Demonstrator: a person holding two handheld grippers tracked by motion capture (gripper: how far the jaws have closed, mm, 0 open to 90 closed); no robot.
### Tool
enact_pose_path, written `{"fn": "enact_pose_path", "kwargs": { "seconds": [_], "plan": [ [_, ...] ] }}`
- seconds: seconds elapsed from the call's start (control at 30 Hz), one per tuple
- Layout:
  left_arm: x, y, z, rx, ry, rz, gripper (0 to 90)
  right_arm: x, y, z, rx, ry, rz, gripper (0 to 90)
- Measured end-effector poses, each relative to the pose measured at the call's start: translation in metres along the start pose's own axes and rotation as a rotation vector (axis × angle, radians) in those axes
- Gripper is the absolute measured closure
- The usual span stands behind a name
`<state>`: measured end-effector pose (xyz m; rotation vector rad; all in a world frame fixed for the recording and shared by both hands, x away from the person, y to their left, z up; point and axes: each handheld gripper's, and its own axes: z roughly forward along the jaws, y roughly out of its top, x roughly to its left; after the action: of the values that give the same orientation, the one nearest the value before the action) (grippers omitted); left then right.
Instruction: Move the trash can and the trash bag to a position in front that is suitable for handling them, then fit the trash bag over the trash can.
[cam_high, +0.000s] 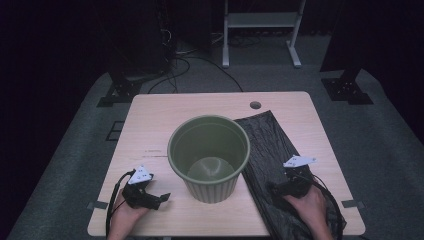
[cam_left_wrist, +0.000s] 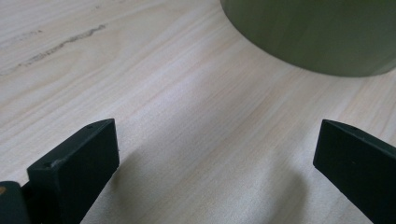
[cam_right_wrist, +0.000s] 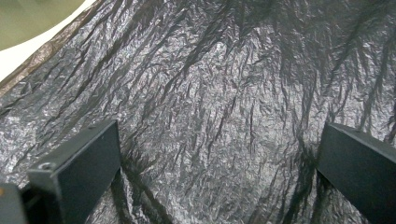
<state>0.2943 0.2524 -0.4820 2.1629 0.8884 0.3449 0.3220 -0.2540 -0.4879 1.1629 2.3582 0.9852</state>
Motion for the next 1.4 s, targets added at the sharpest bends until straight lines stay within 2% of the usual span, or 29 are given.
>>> {"fn": "enact_pose_path", "kwargs": {
  "seconds": [0.17,0.37,0.53,0.63,0.8,0.93,1.03,1.27,1.4],
  "plan": [
    [-0.005,0.001,0.003,0.033,0.036,0.032,0.0,0.000,0.000,0.000,0.000,0.000,0.001,0.0],
    [-0.005,0.002,0.004,0.034,0.036,0.032,0.0,0.002,0.001,-0.002,0.003,0.015,-0.022,0.0],
    [-0.005,0.002,0.004,0.035,0.036,0.031,0.0,0.001,0.003,-0.008,-0.021,0.034,0.003,0.0],
    [-0.005,0.002,0.004,0.034,0.036,0.031,0.0,0.000,0.006,-0.015,-0.024,0.021,0.004,0.0],
    [-0.005,0.002,0.004,0.035,0.036,0.032,0.0,-0.011,0.012,-0.031,-0.056,-0.014,0.025,0.0],
    [-0.005,0.002,0.004,0.034,0.036,0.032,0.0,-0.021,0.016,-0.035,-0.061,-0.035,0.034,0.0],
    [-0.005,0.002,0.004,0.034,0.036,0.031,0.0,-0.033,0.015,-0.033,-0.037,-0.051,0.057,0.0],
    [-0.005,0.002,0.004,0.034,0.036,0.031,0.0,-0.051,0.017,-0.023,-0.033,-0.068,0.078,0.0],
    [-0.005,0.002,0.004,0.034,0.036,0.031,0.0,-0.058,0.017,-0.015,-0.036,-0.055,0.098,0.0]
  ]
}}
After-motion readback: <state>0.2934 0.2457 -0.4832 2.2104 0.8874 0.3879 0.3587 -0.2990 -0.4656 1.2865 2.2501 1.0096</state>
